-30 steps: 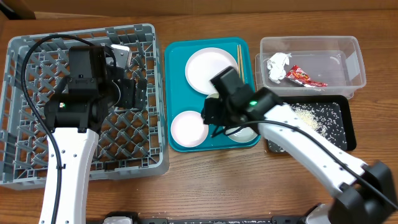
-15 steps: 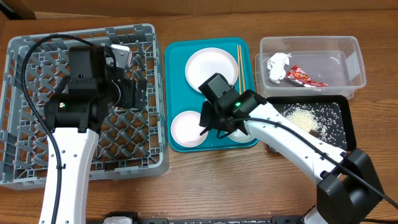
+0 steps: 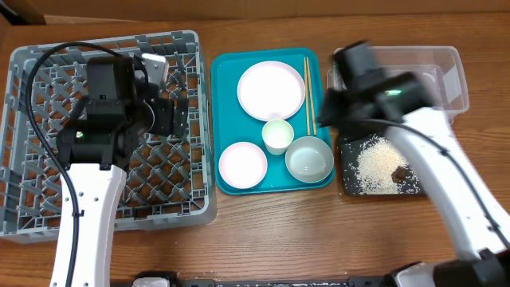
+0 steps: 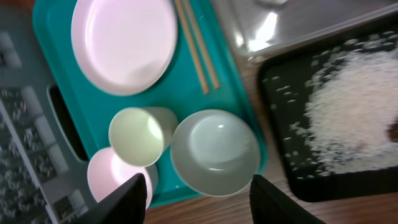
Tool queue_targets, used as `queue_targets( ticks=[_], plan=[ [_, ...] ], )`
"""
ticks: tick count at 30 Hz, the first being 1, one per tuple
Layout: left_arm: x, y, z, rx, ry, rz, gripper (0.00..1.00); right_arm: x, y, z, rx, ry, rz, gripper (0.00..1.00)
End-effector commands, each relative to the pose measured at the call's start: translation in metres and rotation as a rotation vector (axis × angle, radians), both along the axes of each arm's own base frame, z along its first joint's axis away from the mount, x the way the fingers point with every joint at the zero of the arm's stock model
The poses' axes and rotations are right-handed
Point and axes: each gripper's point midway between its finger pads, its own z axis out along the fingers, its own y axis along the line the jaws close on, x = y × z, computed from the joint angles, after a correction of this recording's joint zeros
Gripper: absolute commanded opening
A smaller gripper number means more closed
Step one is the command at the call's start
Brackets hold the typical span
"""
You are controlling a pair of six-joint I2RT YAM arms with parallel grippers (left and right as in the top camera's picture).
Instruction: Sort waste into correct bins and load items into the dishwasher
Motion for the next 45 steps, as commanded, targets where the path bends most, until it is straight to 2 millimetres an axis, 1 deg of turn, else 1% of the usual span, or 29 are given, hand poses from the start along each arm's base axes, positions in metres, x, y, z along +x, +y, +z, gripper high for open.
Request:
queue_targets(
  ticks=[1, 3, 4, 6, 7, 9, 12, 15, 17, 20, 21, 22, 23, 24, 25, 27, 28, 32, 36, 41, 43, 45],
  plan=[
    [0.003, -0.025, 0.012, -0.118, -0.027, -0.101, 1.00, 0.000, -0.038, 0.022, -0.030, -0.049, -0.029, 0.55],
    [-0.001, -0.045, 0.016, -0.225, -0.017, -0.161, 1.00, -0.005, -0.059, 0.023, -0.042, -0.034, -0.066, 0.55],
    [-0.002, -0.057, 0.021, -0.288, -0.023, -0.198, 1.00, -0.007, -0.069, 0.023, -0.049, -0.023, -0.086, 0.55],
    [0.000, -0.077, 0.032, -0.378, -0.055, -0.289, 1.00, -0.012, -0.085, 0.022, -0.060, -0.002, -0.113, 0.55],
    [0.003, -0.083, 0.036, -0.409, -0.067, -0.306, 1.00, -0.014, -0.091, 0.021, -0.063, 0.011, -0.129, 0.55],
    [0.014, -0.092, 0.040, -0.466, -0.079, -0.284, 1.00, -0.017, -0.099, 0.020, -0.066, 0.030, -0.153, 0.55],
    [0.028, -0.113, 0.040, -0.503, -0.058, -0.263, 1.00, -0.019, -0.103, 0.019, -0.070, 0.040, -0.156, 0.55],
    [0.038, -0.132, 0.031, -0.491, 0.012, -0.224, 1.00, -0.019, -0.103, 0.019, -0.070, 0.039, -0.156, 0.57],
    [0.042, -0.147, 0.020, -0.465, 0.086, -0.228, 1.00, -0.019, -0.103, 0.019, -0.070, 0.039, -0.156, 0.58],
    [0.043, -0.162, -0.006, -0.414, 0.209, -0.226, 1.00, -0.019, -0.103, 0.019, -0.073, 0.039, -0.158, 0.59],
    [0.041, -0.168, -0.020, -0.396, 0.263, -0.230, 1.00, -0.019, -0.104, 0.019, -0.077, 0.038, -0.159, 0.60],
    [0.039, -0.171, -0.030, -0.390, 0.299, -0.230, 1.00, -0.019, -0.104, 0.019, -0.080, 0.039, -0.160, 0.63],
    [0.037, -0.173, -0.038, -0.384, 0.329, -0.229, 0.99, -0.019, -0.105, 0.019, -0.085, 0.039, -0.162, 0.64],
    [0.034, -0.175, -0.049, -0.375, 0.372, -0.224, 0.95, -0.020, -0.106, 0.018, -0.088, 0.039, -0.163, 0.65],
    [0.029, -0.175, -0.061, -0.364, 0.425, -0.215, 0.87, -0.020, -0.106, 0.018, -0.088, 0.041, -0.163, 0.65],
    [0.023, -0.173, -0.073, -0.353, 0.479, -0.202, 0.74, -0.020, -0.106, 0.018, -0.088, 0.040, -0.163, 0.66],
    [0.020, -0.172, -0.078, -0.346, 0.504, -0.195, 0.71, -0.019, -0.106, 0.018, -0.088, 0.040, -0.163, 0.66],
    [0.012, -0.170, -0.087, -0.318, 0.547, -0.219, 0.72, -0.019, -0.106, 0.018, -0.087, 0.038, -0.163, 0.68],
    [0.010, -0.178, -0.092, -0.266, 0.533, -0.297, 0.72, -0.019, -0.106, 0.018, -0.087, 0.038, -0.163, 0.69],
    [0.012, -0.189, -0.113, -0.190, 0.543, -0.306, 0.71, -0.019, -0.105, 0.018, -0.082, 0.039, -0.161, 0.69],
    [0.012, -0.193, -0.122, -0.186, 0.561, -0.309, 0.70, -0.019, -0.103, 0.018, -0.080, 0.039, -0.156, 0.69],
    [0.012, -0.194, -0.129, -0.187, 0.581, -0.295, 0.64, -0.019, -0.101, 0.018, -0.068, 0.039, -0.151, 0.70]
  ],
)
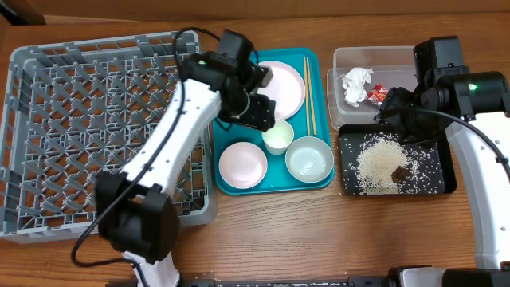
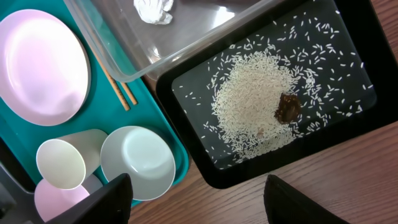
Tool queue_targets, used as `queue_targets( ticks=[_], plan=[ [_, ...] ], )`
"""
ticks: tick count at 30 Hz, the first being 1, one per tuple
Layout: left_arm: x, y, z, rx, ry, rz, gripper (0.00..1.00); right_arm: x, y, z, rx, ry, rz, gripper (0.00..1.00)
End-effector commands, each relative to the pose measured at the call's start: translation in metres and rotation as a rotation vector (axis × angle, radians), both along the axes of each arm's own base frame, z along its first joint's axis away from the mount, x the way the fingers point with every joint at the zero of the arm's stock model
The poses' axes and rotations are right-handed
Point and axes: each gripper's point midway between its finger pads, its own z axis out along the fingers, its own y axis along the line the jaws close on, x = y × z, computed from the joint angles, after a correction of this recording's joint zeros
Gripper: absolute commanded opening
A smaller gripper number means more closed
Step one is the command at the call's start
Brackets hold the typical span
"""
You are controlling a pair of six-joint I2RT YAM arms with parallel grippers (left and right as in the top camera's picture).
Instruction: Sort waste into correct bins and load items into the dishwasher
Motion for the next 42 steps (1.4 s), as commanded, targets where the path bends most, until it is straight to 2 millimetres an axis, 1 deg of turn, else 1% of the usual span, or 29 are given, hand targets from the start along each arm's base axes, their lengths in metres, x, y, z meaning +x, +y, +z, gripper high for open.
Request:
queue_targets(
  ticks=[1, 3, 5, 7, 8, 9, 10, 13, 17, 20, 23, 25, 27, 31, 33, 35, 39, 42],
  plan=[
    [0.006, 0.000, -0.014, 0.034, 0.018, 0.011, 0.63, 0.003, 0.005, 0.013, 0.021, -0.053, 0.015, 0.70],
    [0.010, 0.006, -0.014, 0.031, 0.027, 0.051, 0.64, 0.010, 0.018, 0.015, 0.084, -0.080, 0.040, 0.70],
    [0.016, 0.016, -0.009, 0.023, 0.029, 0.107, 0.64, 0.019, 0.035, 0.015, 0.140, -0.116, 0.078, 0.69],
    [0.022, 0.029, 0.001, 0.007, 0.028, 0.159, 0.65, 0.028, 0.054, 0.009, 0.191, -0.145, 0.125, 0.68],
    [0.025, 0.037, 0.006, -0.001, 0.024, 0.181, 0.65, 0.032, 0.065, 0.003, 0.215, -0.149, 0.144, 0.68],
    [0.028, 0.044, 0.012, -0.008, 0.018, 0.200, 0.66, 0.035, 0.078, -0.004, 0.238, -0.150, 0.174, 0.68],
    [0.033, 0.057, 0.021, -0.013, 0.004, 0.231, 0.69, 0.039, 0.094, -0.019, 0.258, -0.138, 0.196, 0.65],
    [0.041, 0.074, 0.028, -0.016, -0.012, 0.266, 0.71, 0.043, 0.124, -0.046, 0.270, -0.108, 0.241, 0.64],
    [0.044, 0.085, 0.028, -0.015, -0.012, 0.294, 0.72, 0.050, 0.159, -0.079, 0.264, -0.070, 0.315, 0.60],
    [0.045, 0.087, 0.028, -0.013, -0.016, 0.297, 0.72, 0.053, 0.177, -0.103, 0.257, -0.038, 0.347, 0.53],
    [0.046, 0.087, 0.028, -0.008, -0.021, 0.291, 0.73, 0.053, 0.183, -0.127, 0.240, 0.008, 0.356, 0.45],
    [0.046, 0.087, 0.028, -0.006, -0.023, 0.286, 0.73, 0.053, 0.183, -0.137, 0.234, 0.030, 0.354, 0.39],
    [0.046, 0.087, 0.028, -0.006, -0.023, 0.286, 0.73, 0.054, 0.182, -0.141, 0.227, 0.036, 0.352, 0.36],
    [0.046, 0.087, 0.028, -0.006, -0.024, 0.286, 0.74, 0.057, 0.183, -0.143, 0.226, 0.026, 0.356, 0.31],
    [0.046, 0.087, 0.028, -0.006, -0.024, 0.286, 0.74, 0.059, 0.184, -0.143, 0.228, 0.018, 0.357, 0.26],
    [0.046, 0.087, 0.028, -0.006, -0.024, 0.285, 0.77, 0.060, 0.185, -0.143, 0.229, 0.012, 0.362, 0.18],
    [0.046, 0.087, 0.028, -0.006, -0.023, 0.285, 0.79, 0.056, 0.188, -0.155, 0.213, 0.041, 0.394, 0.15],
    [0.046, 0.087, 0.027, -0.006, -0.023, 0.285, 0.80, 0.052, 0.188, -0.163, 0.193, 0.064, 0.400, 0.09]
  ],
)
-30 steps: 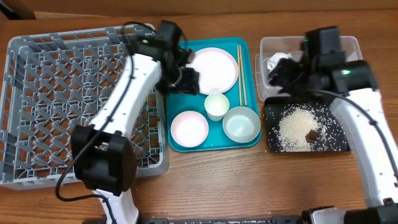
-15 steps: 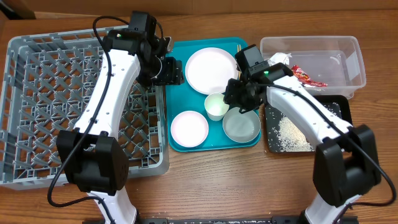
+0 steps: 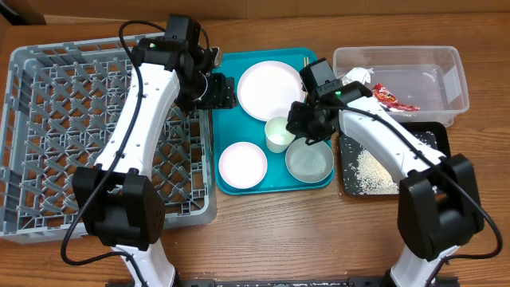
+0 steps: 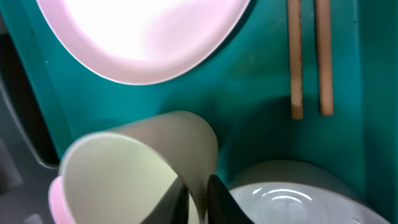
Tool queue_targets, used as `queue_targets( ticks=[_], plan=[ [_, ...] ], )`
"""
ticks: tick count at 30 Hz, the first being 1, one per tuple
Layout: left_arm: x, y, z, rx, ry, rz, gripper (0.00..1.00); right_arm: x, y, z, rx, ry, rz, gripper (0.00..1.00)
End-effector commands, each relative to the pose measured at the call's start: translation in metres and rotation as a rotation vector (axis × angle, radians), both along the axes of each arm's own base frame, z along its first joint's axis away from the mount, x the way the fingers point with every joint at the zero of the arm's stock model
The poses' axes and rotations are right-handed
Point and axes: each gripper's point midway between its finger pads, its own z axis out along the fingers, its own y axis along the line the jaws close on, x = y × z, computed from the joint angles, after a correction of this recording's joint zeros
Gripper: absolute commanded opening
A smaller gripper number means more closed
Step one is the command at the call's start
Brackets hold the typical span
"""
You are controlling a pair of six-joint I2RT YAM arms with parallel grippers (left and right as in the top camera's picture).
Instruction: Sort waste into correct bins and load items into the dishwasher
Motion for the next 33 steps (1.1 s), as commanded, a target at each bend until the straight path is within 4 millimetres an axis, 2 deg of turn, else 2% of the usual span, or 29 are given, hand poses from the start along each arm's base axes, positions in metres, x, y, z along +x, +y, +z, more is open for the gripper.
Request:
queue_targets(
  ticks=[1, 5, 8, 10, 12, 14, 16, 20, 22, 26, 28, 33],
  plan=[
    [0.002, -0.002, 0.018, -0.004, -0.051, -0.006, 0.80, -0.004, 0.001, -0.015, -0.040, 0.023, 0.025, 0.05],
    [0.002, -0.002, 0.018, -0.005, -0.051, -0.006, 0.80, -0.001, 0.001, -0.011, -0.033, 0.012, 0.022, 0.04],
    [0.002, -0.004, 0.019, -0.017, -0.049, -0.009, 0.80, 0.005, -0.002, 0.008, -0.016, -0.013, 0.009, 0.04],
    [0.000, -0.012, 0.022, -0.069, -0.041, -0.024, 0.82, 0.010, -0.004, 0.033, 0.021, -0.044, -0.003, 0.04],
    [-0.005, -0.027, 0.031, -0.183, -0.047, -0.101, 0.85, 0.014, -0.005, 0.068, 0.096, -0.093, -0.008, 0.04],
    [-0.014, -0.050, 0.051, -0.378, -0.062, -0.213, 0.90, 0.015, -0.004, 0.107, 0.209, -0.151, -0.002, 0.04],
    [-0.022, -0.064, 0.074, -0.558, -0.088, -0.299, 1.00, 0.011, -0.009, 0.137, 0.291, -0.191, 0.000, 0.04],
    [-0.034, -0.073, 0.117, -0.863, -0.153, -0.403, 1.00, 0.002, -0.004, 0.181, 0.472, -0.263, 0.119, 0.04],
    [-0.035, -0.071, 0.127, -0.939, -0.167, -0.410, 1.00, -0.001, 0.003, 0.197, 0.569, -0.292, 0.197, 0.04],
    [-0.035, -0.070, 0.145, -1.095, -0.176, -0.415, 1.00, -0.006, 0.019, 0.218, 0.738, -0.347, 0.323, 0.04],
    [-0.035, -0.070, 0.154, -1.184, -0.171, -0.418, 1.00, -0.008, 0.024, 0.220, 0.771, -0.349, 0.352, 0.04],
    [-0.032, -0.071, 0.146, -1.197, -0.117, -0.385, 1.00, -0.011, 0.034, 0.231, 0.823, -0.379, 0.411, 0.04]
  ],
)
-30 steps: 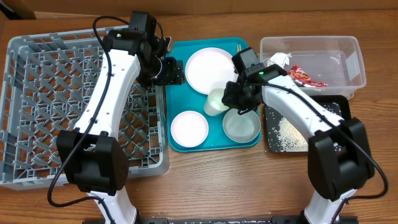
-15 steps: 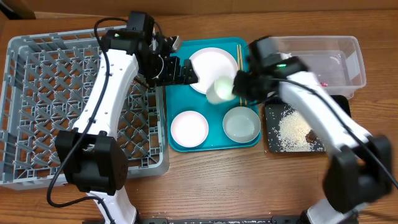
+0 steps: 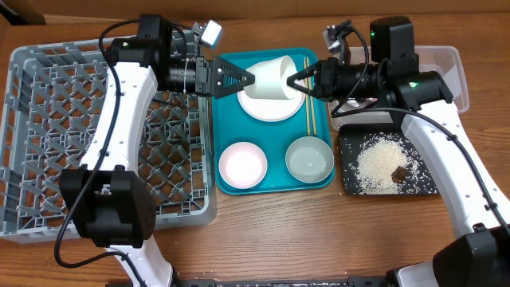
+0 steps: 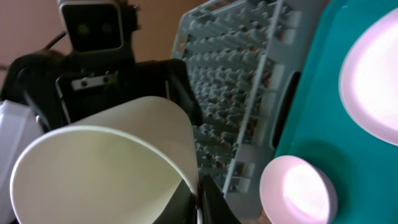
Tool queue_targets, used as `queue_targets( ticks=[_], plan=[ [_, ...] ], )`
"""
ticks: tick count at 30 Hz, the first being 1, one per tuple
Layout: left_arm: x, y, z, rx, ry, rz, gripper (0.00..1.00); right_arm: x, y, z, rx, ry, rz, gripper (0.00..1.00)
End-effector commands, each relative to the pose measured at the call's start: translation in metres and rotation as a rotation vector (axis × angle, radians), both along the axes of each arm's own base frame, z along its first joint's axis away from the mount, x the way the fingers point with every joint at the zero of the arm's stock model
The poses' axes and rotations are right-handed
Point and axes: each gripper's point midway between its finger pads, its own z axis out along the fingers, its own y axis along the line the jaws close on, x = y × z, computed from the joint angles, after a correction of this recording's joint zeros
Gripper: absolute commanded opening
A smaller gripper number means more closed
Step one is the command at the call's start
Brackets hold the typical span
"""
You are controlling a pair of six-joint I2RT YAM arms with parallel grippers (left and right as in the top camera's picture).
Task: Sort waste into correct bins and load items into the dishwasher
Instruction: 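Lift the white cup with the left gripper toward the dish rack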
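Observation:
A pale green cup point(image 3: 271, 77) hangs on its side above the large white plate point(image 3: 272, 112). My right gripper point(image 3: 292, 80) is shut on its rim. In the right wrist view the cup point(image 4: 106, 168) fills the lower left, its wall pinched between my right gripper's point(image 4: 199, 202) fingers. My left gripper point(image 3: 245, 80) faces the cup's base from the left, open; one of its black fingers point(image 4: 183, 93) shows behind the cup. The grey dishwasher rack point(image 3: 80, 135) stands to the left.
The teal tray point(image 3: 223, 119) holds a small pink plate point(image 3: 242, 163), a pale bowl point(image 3: 309, 158) and wooden chopsticks point(image 3: 309, 104). A clear bin point(image 3: 446, 72) stands at the back right. A black tray point(image 3: 426, 159) with rice and a brown lump point(image 3: 398, 171) lies in front of it.
The cup lay on the tray beside the bowl with my right gripper shut on its rim; now it is in the air over the large plate. My left gripper has moved from the tray's left edge to the cup's base.
First my left gripper was over the rack and my right one open above the tray. Then the left was by the large plate and the right open over the rice tray. Then the right was shut on the cup's rim, and now holds it up between both grippers.

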Motion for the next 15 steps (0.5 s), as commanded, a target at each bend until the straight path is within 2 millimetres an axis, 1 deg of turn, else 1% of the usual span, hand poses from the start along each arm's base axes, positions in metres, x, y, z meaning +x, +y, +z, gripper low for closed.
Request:
queue_targets(
  ticks=[1, 4, 6, 9, 11, 15],
  plan=[
    [0.002, -0.002, 0.003, -0.095, 0.043, -0.021, 1.00, -0.013, 0.012, 0.013, 0.072, -0.022, 0.094, 0.04],
    [0.002, -0.002, 0.003, -0.094, 0.058, -0.021, 1.00, -0.010, 0.017, 0.016, 0.081, -0.044, 0.100, 0.04],
    [0.002, -0.002, 0.003, -0.095, 0.058, -0.021, 0.98, -0.008, 0.021, 0.014, 0.087, -0.040, 0.103, 0.04],
    [0.002, -0.002, 0.003, -0.094, 0.066, -0.020, 0.95, -0.004, 0.031, 0.004, 0.089, -0.014, 0.113, 0.04],
    [0.002, -0.001, 0.003, -0.094, 0.077, -0.020, 0.90, 0.001, 0.038, -0.005, 0.095, 0.007, 0.119, 0.04],
    [0.001, -0.001, 0.003, -0.093, 0.091, -0.019, 0.91, 0.012, 0.051, -0.015, 0.118, 0.035, 0.120, 0.04]
  ],
)
